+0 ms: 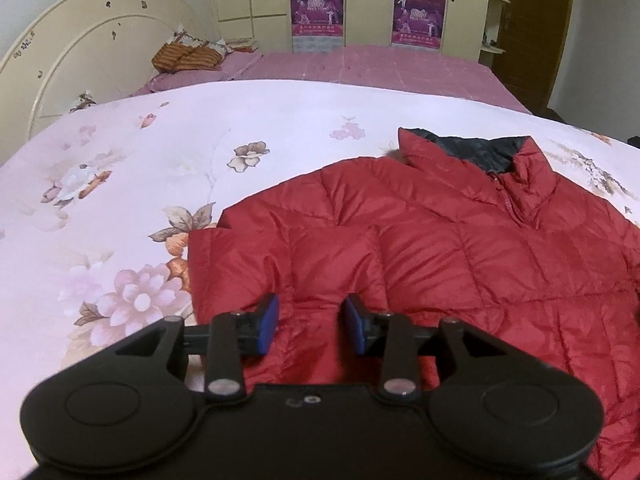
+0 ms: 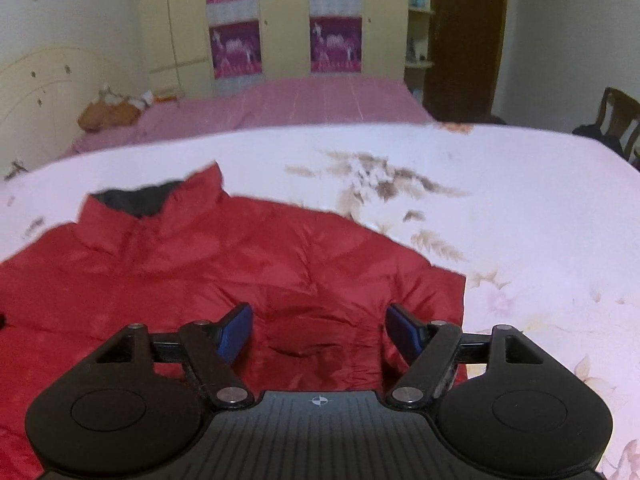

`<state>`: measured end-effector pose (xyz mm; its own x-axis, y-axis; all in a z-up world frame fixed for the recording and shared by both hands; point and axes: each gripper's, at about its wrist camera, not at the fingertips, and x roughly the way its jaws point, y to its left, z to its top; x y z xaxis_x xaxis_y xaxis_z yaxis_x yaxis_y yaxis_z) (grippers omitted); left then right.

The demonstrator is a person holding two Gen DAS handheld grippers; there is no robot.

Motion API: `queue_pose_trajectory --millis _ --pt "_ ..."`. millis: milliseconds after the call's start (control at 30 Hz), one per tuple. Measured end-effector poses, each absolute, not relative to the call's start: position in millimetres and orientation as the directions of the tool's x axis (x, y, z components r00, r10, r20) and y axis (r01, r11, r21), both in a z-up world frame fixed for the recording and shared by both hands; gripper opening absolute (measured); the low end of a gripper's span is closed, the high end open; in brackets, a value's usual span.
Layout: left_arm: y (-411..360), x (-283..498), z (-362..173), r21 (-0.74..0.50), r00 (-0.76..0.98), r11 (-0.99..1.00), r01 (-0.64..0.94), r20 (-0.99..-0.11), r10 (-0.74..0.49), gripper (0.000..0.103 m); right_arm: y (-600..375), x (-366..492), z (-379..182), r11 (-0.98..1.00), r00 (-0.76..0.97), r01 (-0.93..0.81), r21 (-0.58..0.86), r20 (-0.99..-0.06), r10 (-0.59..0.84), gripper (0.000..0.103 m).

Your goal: Fold large clothes

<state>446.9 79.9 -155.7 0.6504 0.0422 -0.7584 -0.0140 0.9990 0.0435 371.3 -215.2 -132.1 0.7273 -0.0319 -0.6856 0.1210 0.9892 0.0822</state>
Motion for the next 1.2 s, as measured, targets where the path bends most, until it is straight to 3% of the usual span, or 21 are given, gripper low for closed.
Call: queue_pose_trajectory --millis 433,867,1200 --pt "59 403 -133 0.017 0.682 0.999 0.046 -0.731 -0.019 0.041 -188 340 -140 1.000 0.715 0.017 0.021 -0.699 0.003 0.073" --pt "55 403 -167 0.100 0.641 0.995 0.006 -0.764 0.073 0.054 -208 343 -176 1.000 0.638 0.012 -0.012 -0.770 -0.017 0.073" --pt "44 391 -149 0.153 0.636 0.988 -0.035 -0.759 0.140 0.061 -221 335 -155 0.998 0.642 -0.035 0.042 -0.765 0.055 0.073"
